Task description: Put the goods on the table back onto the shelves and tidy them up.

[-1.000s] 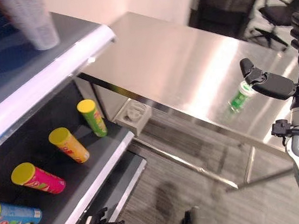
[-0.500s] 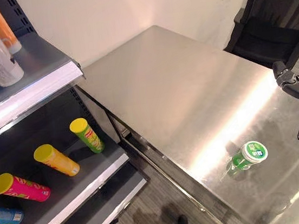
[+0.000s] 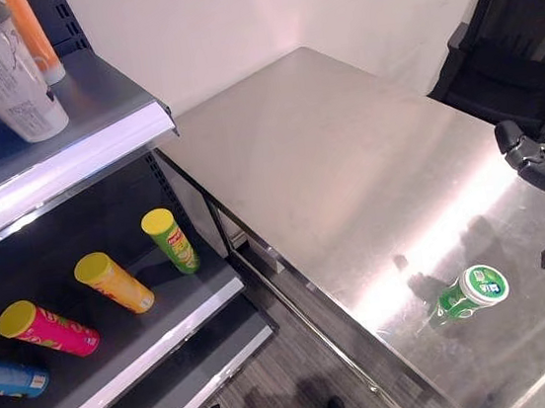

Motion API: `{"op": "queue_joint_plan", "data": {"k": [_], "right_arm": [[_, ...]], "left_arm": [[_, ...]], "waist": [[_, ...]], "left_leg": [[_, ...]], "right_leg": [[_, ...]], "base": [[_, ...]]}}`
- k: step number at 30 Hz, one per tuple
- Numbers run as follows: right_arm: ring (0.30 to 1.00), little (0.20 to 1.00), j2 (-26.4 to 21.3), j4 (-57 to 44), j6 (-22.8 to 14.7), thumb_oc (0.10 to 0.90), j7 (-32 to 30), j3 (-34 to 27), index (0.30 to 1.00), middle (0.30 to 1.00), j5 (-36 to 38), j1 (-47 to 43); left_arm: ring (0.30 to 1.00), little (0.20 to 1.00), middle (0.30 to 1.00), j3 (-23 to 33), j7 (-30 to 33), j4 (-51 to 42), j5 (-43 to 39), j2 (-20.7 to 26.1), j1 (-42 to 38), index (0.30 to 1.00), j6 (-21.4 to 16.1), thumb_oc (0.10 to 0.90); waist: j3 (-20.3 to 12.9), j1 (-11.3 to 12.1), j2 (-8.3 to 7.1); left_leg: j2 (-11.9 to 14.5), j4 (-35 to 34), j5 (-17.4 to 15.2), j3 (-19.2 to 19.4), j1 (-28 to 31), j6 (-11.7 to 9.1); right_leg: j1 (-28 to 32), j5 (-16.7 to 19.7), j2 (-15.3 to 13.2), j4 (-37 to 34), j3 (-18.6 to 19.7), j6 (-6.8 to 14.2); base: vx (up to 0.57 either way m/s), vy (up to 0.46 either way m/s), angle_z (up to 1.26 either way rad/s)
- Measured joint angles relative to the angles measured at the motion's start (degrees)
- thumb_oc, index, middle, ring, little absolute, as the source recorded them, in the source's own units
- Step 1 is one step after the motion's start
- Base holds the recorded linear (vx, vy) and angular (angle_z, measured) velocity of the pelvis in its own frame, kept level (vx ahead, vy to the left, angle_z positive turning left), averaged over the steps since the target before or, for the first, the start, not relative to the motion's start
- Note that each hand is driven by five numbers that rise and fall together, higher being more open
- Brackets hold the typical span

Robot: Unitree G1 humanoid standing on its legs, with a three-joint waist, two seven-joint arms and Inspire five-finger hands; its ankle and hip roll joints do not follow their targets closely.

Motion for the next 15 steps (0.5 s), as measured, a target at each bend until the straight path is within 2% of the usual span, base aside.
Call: {"op": "queue_joint_plan", "data": {"k": [3,7,9,10,12,13,15], "right_arm": [[0.9,0.9,-0.92,-2.76,0.15,0.8,5.01,-0.07,0.9,0.9,4.14,1.64],[0.9,0.9,-5.13,-6.0,0.2,0.8,9.75,-0.21,0.9,0.9,5.63,3.68],[0.9,0.9,-6.14,-6.61,0.11,0.8,10.97,-0.56,0.9,0.9,7.77,3.53],[0.9,0.9,-6.12,-6.61,0.12,0.8,10.98,-0.6,0.9,0.9,8.24,3.52],[0.9,0.9,-6.1,-6.75,0.17,0.8,11.84,0.63,0.9,0.9,9.31,2.11],[0.9,0.9,-6.29,-6.78,0.15,0.8,12.32,1.03,0.9,0.9,9.46,1.56],[0.9,0.9,-6.33,-6.75,0.2,0.8,12.45,0.99,0.9,0.9,9.69,1.68]], "left_arm": [[0.9,0.9,0.9,-0.1,-1.29,0.53,1.81,0.35,-0.25,0.9,-0.12,0.8],[0.9,0.9,0.9,-0.15,-2.3,0.6,3.46,0.73,-0.53,0.9,-0.18,0.8],[0.9,0.9,0.9,-0.19,-2.39,0.63,3.89,1.24,-1.42,0.9,-0.64,0.8],[0.9,0.9,0.9,-0.26,-2.43,0.47,3.89,1.49,-2.01,0.9,-0.75,0.8],[0.9,0.9,0.9,-1.38,-2.38,0.46,3.91,2.32,-2.89,0.9,-1.34,0.8],[0.9,0.9,0.9,-1.82,-2.48,0.11,3.9,2.39,-2.92,0.9,-1.63,0.8],[0.9,0.9,0.9,-1.85,-2.6,-0.65,3.9,1.83,-3.02,0.9,-1.8,0.8]], "waist": [[0.06,-1.38,0.54],[0.07,-3.98,0.96],[0.01,-5.13,1.16],[0.09,-5.69,1.0],[0.39,-4.32,0.35],[0.38,-4.38,0.38],[0.25,-5.52,1.05]], "left_leg": [[-1.1,0.05,-0.42,2.0,-0.1,0.7],[-2.43,0.04,-0.56,4.7,0.61,0.93],[-2.72,0.03,-1.07,5.97,1.15,1.72],[-3.05,0.15,-1.14,5.79,1.3,1.78],[-3.82,1.45,-1.33,4.69,1.27,2.1],[-3.52,1.61,-1.42,2.92,1.27,2.25],[-3.46,1.05,-1.89,2.73,1.26,2.69]], "right_leg": [[-1.21,0.42,-1.02,0.1,1.79,1.2],[-1.6,1.16,-2.27,0.39,3.92,1.29],[-1.71,1.18,-2.49,0.36,5.19,1.91],[-2.14,1.07,-2.44,0.42,5.83,2.35],[-2.78,1.38,-2.82,0.43,8.41,2.7],[-3.16,1.67,-2.96,0.43,9.22,2.5],[-3.22,1.88,-3.11,0.42,8.61,2.79]], "base": [[-0.01,0.144,-0.32],[-0.01,0.12,-0.31],[-0.06,0.151,-0.29],[-0.06,0.126,-0.27],[-0.01,0.029,-0.59],[0.0,0.0,-0.5],[-0.1,0.365,-0.05]]}}
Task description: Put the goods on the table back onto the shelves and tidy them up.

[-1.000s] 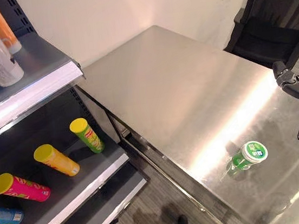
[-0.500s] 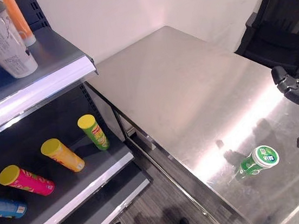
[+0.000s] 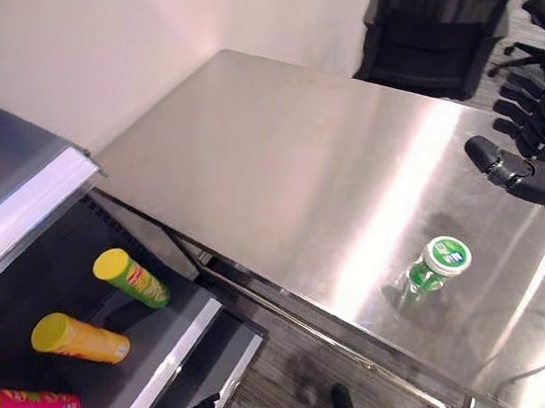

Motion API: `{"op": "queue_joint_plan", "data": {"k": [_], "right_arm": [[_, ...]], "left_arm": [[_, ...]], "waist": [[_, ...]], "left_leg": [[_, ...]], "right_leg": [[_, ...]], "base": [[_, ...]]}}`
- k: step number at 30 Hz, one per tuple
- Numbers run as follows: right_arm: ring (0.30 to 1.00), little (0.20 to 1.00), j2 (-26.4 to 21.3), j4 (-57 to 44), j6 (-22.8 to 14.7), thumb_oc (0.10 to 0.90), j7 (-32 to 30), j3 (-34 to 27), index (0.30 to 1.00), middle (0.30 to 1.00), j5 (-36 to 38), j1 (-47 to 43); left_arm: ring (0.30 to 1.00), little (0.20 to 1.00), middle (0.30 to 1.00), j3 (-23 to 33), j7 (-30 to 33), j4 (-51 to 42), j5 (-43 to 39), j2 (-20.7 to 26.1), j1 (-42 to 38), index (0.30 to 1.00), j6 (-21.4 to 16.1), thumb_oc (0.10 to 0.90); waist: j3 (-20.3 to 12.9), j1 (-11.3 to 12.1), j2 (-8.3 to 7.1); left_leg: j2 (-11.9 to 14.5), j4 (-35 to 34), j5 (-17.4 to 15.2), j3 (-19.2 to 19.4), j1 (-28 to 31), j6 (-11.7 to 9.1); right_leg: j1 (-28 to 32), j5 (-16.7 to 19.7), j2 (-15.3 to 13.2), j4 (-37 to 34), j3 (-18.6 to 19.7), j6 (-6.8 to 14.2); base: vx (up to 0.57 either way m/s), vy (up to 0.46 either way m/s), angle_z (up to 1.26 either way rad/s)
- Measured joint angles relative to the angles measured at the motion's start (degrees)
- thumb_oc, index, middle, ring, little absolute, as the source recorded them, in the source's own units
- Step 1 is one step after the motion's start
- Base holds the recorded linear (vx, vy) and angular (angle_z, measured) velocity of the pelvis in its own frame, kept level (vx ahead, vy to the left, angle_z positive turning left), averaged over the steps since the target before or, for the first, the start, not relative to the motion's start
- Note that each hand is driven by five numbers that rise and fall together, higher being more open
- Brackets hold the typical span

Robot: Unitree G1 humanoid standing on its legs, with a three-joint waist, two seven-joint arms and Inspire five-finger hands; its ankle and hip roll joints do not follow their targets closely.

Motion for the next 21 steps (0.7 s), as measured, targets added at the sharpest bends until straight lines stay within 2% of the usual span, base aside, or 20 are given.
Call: {"op": "queue_joint_plan", "data": {"k": [1,2,3,4,5,6,7,8,9,10,11,12,13,14,15,16,17,18,19,21], "right_arm": [[0.9,0.9,0.16,-0.09,0.02,0.8,-0.01,-0.06,0.9,0.9,0.0,0.86],[0.9,0.9,0.97,-0.78,0.19,0.8,0.03,0.66,0.9,0.9,-0.01,0.46],[0.9,0.9,1.31,-1.31,0.28,0.8,0.69,1.72,0.9,0.9,-0.1,-0.62],[0.9,0.9,2.13,-1.7,0.62,0.8,1.13,3.49,0.9,0.9,-0.14,-2.18],[0.9,0.9,2.84,-1.85,0.65,0.8,1.3,5.57,0.9,0.9,-0.14,-4.35],[0.9,0.9,2.78,-1.49,1.06,0.8,1.32,6.99,0.9,0.9,-0.21,-4.35],[0.9,0.9,3.28,-0.79,1.65,0.8,1.29,8.04,0.9,0.9,-0.71,-3.73],[0.9,0.9,4.42,0.3,1.87,0.8,1.28,9.11,0.9,0.9,-1.08,-3.7],[0.9,0.9,4.65,0.79,2.68,0.8,1.67,9.91,0.9,0.9,-1.38,-3.45],[0.9,0.9,4.11,0.78,2.78,0.8,2.01,10.39,0.9,0.9,-1.38,-3.74],[0.9,0.9,3.86,0.42,2.79,0.8,2.77,11.02,0.9,0.9,-1.37,-4.68],[0.9,0.9,3.16,0.2,2.77,0.8,3.45,11.95,0.9,0.9,-1.37,-6.57],[0.9,0.9,2.75,-0.35,2.82,0.8,3.6,12.7,0.9,0.9,-1.77,-7.79],[0.9,0.9,1.8,-1.11,3.18,0.8,3.65,12.82,0.9,0.9,-2.87,-7.76],[0.9,0.9,1.09,-1.1,3.08,0.8,4.22,13.19,0.9,0.9,-3.6,-8.57],[0.9,0.9,0.9,0.38,2.95,0.8,4.42,13.5,0.9,0.9,-3.65,-10.21],[0.9,0.9,0.99,1.57,3.18,0.8,3.54,12.83,0.9,0.9,-3.87,-9.86],[0.9,0.9,0.96,1.65,3.55,0.8,3.08,12.54,0.9,0.9,-4.07,-9.48],[0.9,0.9,0.5,2.0,3.51,0.8,2.87,11.94,0.9,0.9,-4.86,-8.76],[0.9,0.9,0.12,3.09,3.29,0.8,1.41,9.24,0.9,0.9,-6.4,-5.9]], "left_arm": [[0.9,0.9,0.9,-1.2,-0.23,-0.07,-0.06,-0.01,-1.14,0.9,0.07,0.8],[0.9,0.9,0.9,-5.09,0.53,0.19,-0.06,0.62,-2.32,0.9,0.63,0.8],[0.9,0.9,0.9,-5.57,-0.15,-0.05,-0.02,1.05,-2.54,0.9,0.54,0.8],[0.9,0.9,0.9,-5.52,-0.65,-1.09,-0.07,0.68,-2.57,0.9,0.1,0.8],[0.9,0.9,0.9,-5.28,-1.12,-1.41,-0.08,0.74,-2.73,0.9,-0.03,0.8],[0.9,0.9,0.9,-4.37,-1.2,-0.88,-0.06,0.75,-4.18,0.9,0.03,0.8],[0.9,0.9,0.9,-4.01,-1.05,-0.77,-0.1,1.42,-5.14,0.9,0.02,0.8],[0.9,0.9,0.9,-4.03,-1.09,-1.1,-0.11,2.54,-5.23,0.9,-0.27,0.8],[0.9,0.9,0.9,-1.96,-0.69,-2.58,-0.13,2.99,-5.99,0.9,-0.98,0.8],[0.9,0.9,0.9,-1.47,-0.59,-2.41,-0.15,3.71,-6.08,0.9,-1.08,0.8],[0.9,0.9,0.9,-1.64,-0.59,-2.0,-0.17,5.35,-5.77,0.9,-1.01,0.8],[0.9,0.9,0.9,-1.53,-0.52,-0.95,-0.23,6.97,-5.4,0.9,-0.82,0.8],[0.9,0.9,0.9,-1.29,-0.57,-0.92,-0.26,7.9,-4.26,0.9,-0.6,0.8],[0.9,0.9,0.9,-0.03,-0.74,-1.15,-0.28,8.86,-3.36,0.9,-0.55,0.8],[0.9,0.9,0.9,1.62,-0.38,-0.86,-0.59,9.52,-2.19,0.9,-0.53,0.8],[0.9,0.9,0.9,2.71,-0.37,0.22,-0.8,9.03,-0.44,0.9,-0.05,0.8],[0.9,0.9,0.9,3.51,-0.44,0.18,-1.32,7.58,0.78,0.9,0.58,0.8],[0.9,0.9,0.9,3.55,-0.64,0.05,-1.92,6.25,2.43,0.9,0.59,0.8],[0.9,0.9,0.9,4.22,-0.81,0.04,-2.56,4.76,4.32,0.9,0.57,0.8],[0.9,0.9,0.9,6.39,-0.5,0.14,-3.91,3.74,5.58,0.9,0.48,0.8]], "waist": [[0.17,-1.12,-0.36],[0.14,-0.92,-0.94],[0.23,-0.16,-1.2],[0.53,0.33,-1.9],[0.59,0.74,-1.8],[1.38,0.0,-2.9],[1.94,-0.75,-4.32],[1.87,-0.48,-5.37],[2.79,1.44,-3.57],[3.2,3.06,-2.49],[3.08,6.26,-2.6],[2.93,8.77,-3.29],[2.98,9.95,-4.41],[3.03,11.8,-6.03],[2.85,13.36,-7.24],[2.78,13.21,-7.18],[2.32,13.11,-6.46],[1.89,13.08,-5.81],[1.16,11.99,-4.61],[0.55,11.44,-3.92]], "left_leg": [[-0.98,0.19,-0.39,-0.25,-0.03,-0.14],[-2.16,2.35,-1.13,-0.59,-1.71,1.09],[-3.87,1.15,-0.54,-0.72,-1.56,3.62],[-5.08,0.45,-0.98,0.73,-1.6,4.4],[-5.15,-0.83,-0.54,3.56,-1.73,4.2],[-6.15,-0.95,-0.56,4.47,-1.7,4.21],[-6.93,0.14,-0.12,5.38,-2.11,5.1],[-7.02,1.38,-0.16,6.46,-3.26,6.08],[-3.88,1.6,-0.11,7.32,-3.52,6.48],[-2.33,1.78,0.53,7.74,-3.79,6.31],[-0.96,2.52,1.28,8.47,-4.01,5.76],[0.0,3.82,1.58,8.29,-5.57,4.78],[0.44,4.09,2.95,8.03,-6.44,3.39],[0.51,4.05,3.56,8.35,-6.64,2.27],[0.83,4.03,4.47,8.88,-6.85,1.11],[2.41,3.7,5.79,8.31,-7.18,-0.26],[4.85,3.82,6.6,7.79,-7.75,-0.96],[6.35,3.7,6.67,7.14,-8.15,-0.94],[7.8,4.81,8.61,5.46,-9.79,-1.87],[10.6,6.17,11.5,4.17,-12.09,-2.96]], "right_leg": [[-0.79,1.31,0.0,0.32,0.54,0.03],[-2.15,1.14,-0.82,1.58,1.67,0.17],[-3.78,2.03,-1.01,2.16,3.11,0.72],[-6.32,3.15,-0.88,3.11,5.8,2.2],[-8.73,3.99,-1.47,3.57,6.17,3.52],[-9.23,4.54,-2.41,3.35,5.79,3.71],[-8.82,5.75,-3.59,2.45,4.48,3.92],[-8.17,4.02,-4.75,0.42,0.72,5.11],[-10.03,0.35,-6.44,9.54,-7.12,4.96],[-10.1,-2.07,-9.13,18.23,-9.22,5.41],[-7.81,-5.49,-14.61,27.18,-10.19,8.27],[-3.27,-6.18,-18.13,26.41,-11.05,9.89],[0.29,-6.31,-19.07,22.14,-12.32,10.44],[3.71,-3.95,-18.7,16.76,-13.38,9.83],[6.37,-5.79,-17.27,10.42,-14.38,10.89],[9.23,-6.43,-14.95,5.1,-16.58,10.09],[11.35,-5.09,-11.69,-0.24,-16.57,8.61],[10.71,-4.73,-10.22,-0.16,-16.02,7.95],[10.36,-4.74,-7.71,-0.11,-16.61,7.2],[9.57,-5.26,-4.54,-0.06,-16.56,4.88]], "base": [[-0.22,0.539,0.05],[-0.23,0.262,-0.3],[-0.21,0.182,-0.91],[-0.2,0.08,-1.36],[-0.3,0.032,-1.31],[-0.3,0.028,-0.73],[-0.26,-0.009,-0.31],[-0.22,-0.022,-0.42],[-0.29,-0.042,-0.51],[-0.32,-0.087,-0.68],[-0.32,-0.319,-0.48],[-0.25,-0.296,-0.4],[-0.23,-0.411,-0.23],[-0.1,-0.257,-0.34],[-0.1,-0.264,-0.32],[-0.1,-0.273,-0.19],[-0.09,-0.264,-0.07],[-0.09,-0.261,0.03],[-0.1,-0.205,0.14],[-0.17,-0.187,0.27]]}}
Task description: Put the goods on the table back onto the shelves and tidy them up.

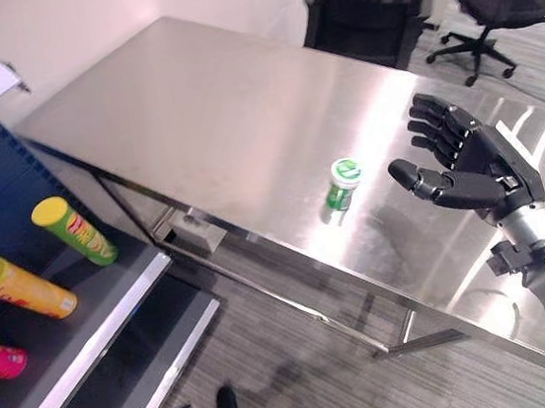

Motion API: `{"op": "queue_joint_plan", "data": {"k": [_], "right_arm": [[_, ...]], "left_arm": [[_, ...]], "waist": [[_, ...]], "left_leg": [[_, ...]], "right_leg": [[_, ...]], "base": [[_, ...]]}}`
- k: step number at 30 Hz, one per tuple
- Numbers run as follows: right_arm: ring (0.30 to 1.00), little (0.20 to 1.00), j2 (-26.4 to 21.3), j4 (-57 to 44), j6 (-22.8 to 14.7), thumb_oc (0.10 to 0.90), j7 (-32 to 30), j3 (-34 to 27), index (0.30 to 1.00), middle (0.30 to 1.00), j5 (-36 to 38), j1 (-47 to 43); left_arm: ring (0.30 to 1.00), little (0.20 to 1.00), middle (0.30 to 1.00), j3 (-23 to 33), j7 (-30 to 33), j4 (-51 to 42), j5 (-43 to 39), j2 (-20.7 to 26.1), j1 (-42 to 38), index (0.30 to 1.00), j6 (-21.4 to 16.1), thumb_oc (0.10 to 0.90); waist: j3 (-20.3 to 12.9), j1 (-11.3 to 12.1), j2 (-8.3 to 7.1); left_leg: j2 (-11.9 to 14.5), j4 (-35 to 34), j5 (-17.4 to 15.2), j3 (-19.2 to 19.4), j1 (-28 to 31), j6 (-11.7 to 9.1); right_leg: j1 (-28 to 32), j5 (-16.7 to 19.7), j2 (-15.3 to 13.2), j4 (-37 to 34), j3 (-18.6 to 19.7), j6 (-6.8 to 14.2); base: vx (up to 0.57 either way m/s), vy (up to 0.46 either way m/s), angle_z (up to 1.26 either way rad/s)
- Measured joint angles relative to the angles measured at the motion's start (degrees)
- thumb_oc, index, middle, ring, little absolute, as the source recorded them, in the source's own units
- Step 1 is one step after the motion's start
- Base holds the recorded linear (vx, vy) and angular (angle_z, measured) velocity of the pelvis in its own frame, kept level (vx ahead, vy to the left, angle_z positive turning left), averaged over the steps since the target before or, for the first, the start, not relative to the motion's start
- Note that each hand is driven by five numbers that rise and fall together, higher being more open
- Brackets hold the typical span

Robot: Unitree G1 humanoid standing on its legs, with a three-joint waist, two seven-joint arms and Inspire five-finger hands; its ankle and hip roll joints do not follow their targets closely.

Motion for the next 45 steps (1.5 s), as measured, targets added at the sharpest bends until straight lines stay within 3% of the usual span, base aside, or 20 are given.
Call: {"op": "queue_joint_plan", "data": {"k": [1,2,4,5,6,7,14,29,32,45], "right_arm": [[0.9,0.9,-0.04,0.48,0.04,0.8,-1.23,-1.8,0.9,0.9,-1.68,1.77],[0.9,0.9,-0.11,0.47,0.08,0.8,-1.57,-1.9,0.9,0.9,-2.37,1.89],[0.9,0.9,-1.05,0.04,0.0,0.8,-1.66,-2.49,0.9,0.9,-3.48,2.04],[0.9,0.9,-1.5,0.06,-0.07,0.8,-1.72,-2.98,0.9,0.9,-3.49,2.07],[0.9,0.9,-1.56,0.05,-0.07,0.8,-1.78,-3.36,0.9,0.9,-3.48,2.32],[0.9,0.9,-1.46,0.05,-0.07,0.8,-1.65,-3.44,0.9,0.9,-3.48,3.0],[0.9,0.9,-1.52,0.02,0.0,0.8,2.75,0.3,0.9,0.9,-4.75,5.34],[0.9,0.9,1.65,1.08,1.02,0.8,0.97,2.15,0.9,0.9,-18.57,7.12],[0.9,0.9,4.35,3.78,1.06,0.8,-0.85,2.37,0.9,0.9,-19.9,7.03],[0.9,0.9,7.7,9.22,1.11,0.8,-7.0,6.78,0.9,0.9,-24.14,0.62]], "left_arm": [[0.9,0.9,0.9,0.09,0.07,0.09,-0.26,0.16,-0.96,0.9,0.0,0.8],[0.9,0.9,0.9,-0.02,0.12,0.14,-0.54,0.27,-0.85,0.9,0.05,0.8],[0.9,0.9,0.9,-1.38,-0.12,0.1,-0.57,-1.01,-0.38,0.9,0.1,0.8],[0.9,0.9,0.9,-2.2,-0.22,0.13,-0.53,-1.74,0.18,0.9,0.12,0.8],[0.9,0.9,0.9,-2.44,-0.25,0.22,-0.44,-2.32,0.54,0.9,0.11,0.8],[0.9,0.9,0.9,-2.45,-0.35,0.69,-0.14,-2.66,0.33,0.9,0.1,0.8],[0.9,0.9,0.9,-2.31,-0.48,1.65,1.68,-0.27,-0.41,0.9,0.0,0.8],[0.9,0.9,0.9,-2.19,-0.29,1.59,2.21,0.19,-0.39,0.9,-0.07,0.8],[0.9,0.9,0.9,-2.25,-0.28,1.41,2.23,0.38,-0.44,0.9,-0.12,0.8],[0.9,0.9,0.9,-2.47,-0.1,1.0,2.24,0.4,-0.15,0.9,0.01,0.8]], "waist": [[0.0,0.02,-0.66],[-0.11,0.32,-1.21],[-0.9,-0.78,-0.92],[-1.87,-1.54,0.76],[-2.58,-2.31,2.12],[-2.66,-2.24,2.48],[-3.24,-2.33,-0.9],[-3.12,-2.78,-1.7],[-3.07,-1.99,-2.08],[-3.11,2.1,-2.2]], "left_leg": [[0.35,2.07,4.13,-3.74,-2.95,-2.54],[-0.95,2.47,5.29,-6.21,-3.61,-3.34],[-6.63,-0.19,1.71,-10.23,-1.88,-2.98],[-6.57,-2.71,0.24,-8.24,-0.78,-0.91],[-6.06,-4.45,-1.36,-8.05,-0.07,-0.31],[-6.37,-6.25,-2.0,-7.66,1.37,-0.07],[-10.67,-7.18,-2.78,-5.34,2.89,2.18],[-10.74,-7.19,-2.87,-5.27,2.35,2.28],[-10.8,-7.19,-2.87,-5.35,2.0,2.29],[-11.72,-7.18,-2.85,-7.2,0.3,2.34]], "right_leg": [[-0.97,-0.61,0.26,-0.43,0.03,-1.71],[-1.49,-0.36,-0.21,-0.39,0.14,-1.82],[-1.62,0.49,-2.36,-0.36,0.1,-1.02],[-1.66,0.73,-1.66,-0.37,-0.23,-0.51],[-1.81,0.77,-1.13,-0.4,-0.63,-0.23],[-1.62,0.91,-1.33,-0.4,-0.45,0.22],[-1.68,1.92,-5.62,-0.39,0.99,1.98],[-2.04,1.85,-5.69,-0.02,1.09,2.11],[-2.44,1.85,-5.73,-0.02,1.01,2.11],[-2.54,1.57,-6.24,-0.01,-1.27,2.44]], "base": [[-0.1,-0.073,0.11],[-0.01,-0.013,0.08],[0.04,0.032,0.09],[0.05,0.049,0.2],[0.05,0.049,0.13],[0.05,0.049,-0.05],[0.04,0.055,-0.08],[0.04,0.045,0.0],[0.04,0.03,0.02],[0.05,0.021,0.08]]}}
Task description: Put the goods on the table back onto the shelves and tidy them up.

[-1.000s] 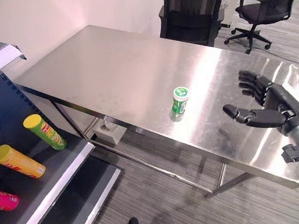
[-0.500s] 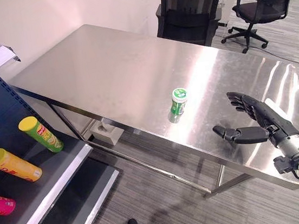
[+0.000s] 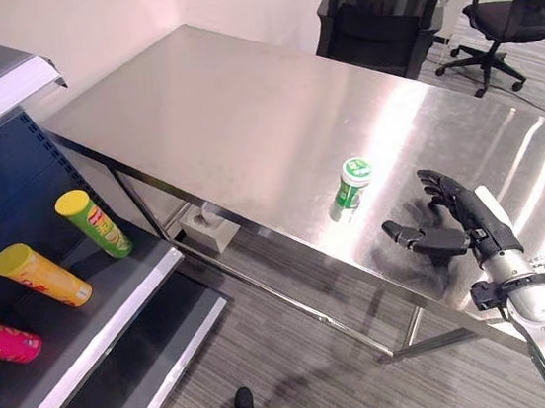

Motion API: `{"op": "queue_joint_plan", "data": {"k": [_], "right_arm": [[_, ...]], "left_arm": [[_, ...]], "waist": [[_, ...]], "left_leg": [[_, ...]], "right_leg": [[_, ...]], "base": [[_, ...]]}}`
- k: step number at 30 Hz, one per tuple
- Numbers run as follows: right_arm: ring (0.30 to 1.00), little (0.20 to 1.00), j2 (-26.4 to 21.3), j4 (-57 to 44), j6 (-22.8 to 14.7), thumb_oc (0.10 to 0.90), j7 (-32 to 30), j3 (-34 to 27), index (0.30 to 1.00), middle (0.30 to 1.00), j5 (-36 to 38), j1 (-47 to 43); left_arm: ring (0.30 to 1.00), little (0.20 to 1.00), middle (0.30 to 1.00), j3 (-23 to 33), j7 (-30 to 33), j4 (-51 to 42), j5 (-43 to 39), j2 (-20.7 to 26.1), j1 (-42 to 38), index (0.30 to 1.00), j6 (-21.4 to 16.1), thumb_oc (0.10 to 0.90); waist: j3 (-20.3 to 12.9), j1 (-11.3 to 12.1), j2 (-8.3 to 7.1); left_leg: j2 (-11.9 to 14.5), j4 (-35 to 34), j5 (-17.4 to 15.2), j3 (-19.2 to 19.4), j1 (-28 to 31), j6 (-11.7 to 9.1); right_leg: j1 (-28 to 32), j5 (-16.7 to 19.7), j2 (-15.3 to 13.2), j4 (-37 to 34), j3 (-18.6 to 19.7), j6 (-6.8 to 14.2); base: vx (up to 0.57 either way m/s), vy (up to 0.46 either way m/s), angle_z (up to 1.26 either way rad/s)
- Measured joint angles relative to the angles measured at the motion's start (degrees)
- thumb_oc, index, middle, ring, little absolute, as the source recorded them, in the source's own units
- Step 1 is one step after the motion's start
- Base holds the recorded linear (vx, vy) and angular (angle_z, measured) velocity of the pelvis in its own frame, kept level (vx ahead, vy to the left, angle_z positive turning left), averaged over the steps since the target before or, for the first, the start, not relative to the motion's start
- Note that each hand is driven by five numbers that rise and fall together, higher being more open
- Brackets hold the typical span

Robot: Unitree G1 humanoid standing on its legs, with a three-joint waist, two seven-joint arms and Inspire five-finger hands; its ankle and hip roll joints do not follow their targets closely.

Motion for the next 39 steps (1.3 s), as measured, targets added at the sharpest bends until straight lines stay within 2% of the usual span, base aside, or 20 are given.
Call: {"op": "queue_joint_plan", "data": {"k": [3,4,7,10,13,16,17,18,19,24,32,39], "right_arm": [[0.9,0.9,0.41,0.01,0.15,0.8,-0.13,0.69,0.9,0.9,-0.53,-1.2],[0.9,0.9,0.43,0.0,0.27,0.8,-0.81,2.0,0.9,0.9,-0.93,-1.63],[0.9,0.9,1.63,0.05,0.28,0.8,-1.29,2.26,0.9,0.9,-2.04,-2.64],[0.9,0.9,1.77,0.23,0.67,0.8,-2.81,2.64,0.9,0.9,-2.75,-3.66],[0.9,0.9,2.08,2.13,0.8,0.8,-4.96,3.97,0.9,0.9,-4.73,-5.52],[0.9,0.9,3.18,2.13,0.83,0.8,-5.77,3.98,0.9,0.9,-5.89,-5.59],[0.58,0.58,3.45,2.14,0.85,0.587,-6.17,4.0,0.58,0.58,-6.17,-5.59],[0.387,0.387,3.53,2.15,0.93,0.458,-6.32,4.0,0.387,0.387,-6.42,-5.6],[0.3,0.3,3.53,2.15,0.99,0.4,-6.53,4.0,0.3,0.3,-6.59,-5.61],[0.3,0.3,3.54,2.35,1.24,0.4,-9.63,3.46,0.3,0.3,-7.08,-6.42],[0.3,0.3,3.55,2.35,1.86,0.4,-9.64,2.79,0.3,0.3,-7.98,-6.06],[0.3,0.3,3.56,2.35,2.25,0.4,-9.66,2.22,0.3,0.3,-7.99,-5.44]], "left_arm": [[0.9,0.9,0.9,0.01,0.01,-0.16,-0.01,0.0,0.28,0.9,0.07,0.8],[0.9,0.9,0.9,0.05,0.1,-1.3,-0.01,0.06,0.31,0.9,0.06,0.8],[0.9,0.9,0.9,0.05,0.22,-1.83,-0.02,0.16,0.24,0.9,0.07,0.8],[0.9,0.9,0.9,0.01,0.3,-2.02,-0.03,0.16,0.24,0.9,0.07,0.8],[0.9,0.9,0.9,0.06,1.28,-2.21,-0.03,0.28,0.13,0.9,0.08,0.8],[0.9,0.9,0.9,0.04,1.31,-2.21,-0.02,0.29,0.16,0.9,0.12,0.8],[0.9,0.9,0.9,0.03,1.31,-2.24,-0.02,0.29,0.15,0.9,0.12,0.8],[0.9,0.9,0.9,0.03,1.36,-2.24,-0.02,0.29,0.15,0.9,0.12,0.8],[0.9,0.9,0.9,0.03,1.41,-2.24,-0.02,0.29,0.14,0.9,0.12,0.8],[0.9,0.9,0.9,0.0,1.88,-2.23,-0.02,0.28,0.13,0.9,0.12,0.8],[0.9,0.9,0.9,0.01,2.43,-2.22,0.1,0.27,0.21,0.9,0.16,0.8],[0.9,0.9,0.9,0.0,2.42,-2.24,0.57,0.23,0.24,0.9,0.18,0.8]], "waist": [[0.05,1.2,-0.1],[0.29,1.28,-0.54],[0.61,2.88,-1.26],[0.68,4.01,-1.4],[1.17,4.15,-2.32],[1.21,4.12,-2.4],[1.21,4.12,-2.4],[1.21,4.13,-2.4],[1.21,4.12,-2.4],[1.21,4.01,-2.39],[1.15,4.0,-2.2],[0.78,4.0,-1.45]], "left_leg": [[-0.61,-0.02,0.01,-0.28,-0.16,0.04],[-0.97,-0.01,0.0,-1.32,-0.33,0.06],[-1.27,0.0,-0.02,-1.55,-0.61,0.21],[-1.43,0.01,0.06,-1.83,-1.08,0.3],[-1.75,0.01,0.14,-2.96,-1.62,0.41],[-1.78,0.01,0.2,-3.0,-1.62,0.47],[-1.77,0.01,0.21,-3.01,-1.61,0.48],[-1.77,0.01,0.21,-3.02,-1.61,0.49],[-1.77,0.01,0.21,-3.02,-1.62,0.49],[-1.77,0.01,0.21,-3.0,-1.57,0.49],[-1.79,0.01,0.22,-3.0,-1.23,0.5],[-1.8,0.01,0.32,-3.05,-0.95,0.58]], "right_leg": [[0.21,-0.15,-0.53,0.01,-0.54,0.22],[0.82,-0.35,-0.68,0.01,-1.68,0.47],[0.71,-0.36,-0.9,0.01,-1.81,0.5],[0.47,-0.37,-0.96,0.01,-2.2,0.5],[0.58,-0.44,-1.04,0.01,-3.17,0.6],[0.57,-0.44,-1.06,0.01,-3.17,0.6],[0.58,-0.44,-1.06,0.01,-3.16,0.6],[0.57,-0.44,-1.06,0.01,-3.16,0.6],[0.55,-0.44,-1.07,0.01,-3.14,0.6],[0.55,-0.44,-1.07,0.0,-3.1,0.6],[0.88,-0.44,-1.1,0.0,-3.11,0.6],[1.2,-0.44,-1.09,0.0,-3.14,0.6]], "base": [[0.07,0.012,0.17],[0.07,0.011,0.23],[0.04,0.007,0.11],[0.04,0.006,0.08],[0.06,-0.003,0.15],[0.01,-0.002,0.01],[0.0,0.0,0.0],[0.0,0.0,0.0],[0.0,0.0,0.0],[0.0,0.0,0.0],[0.0,0.0,0.0],[0.0,0.0,0.0]]}}
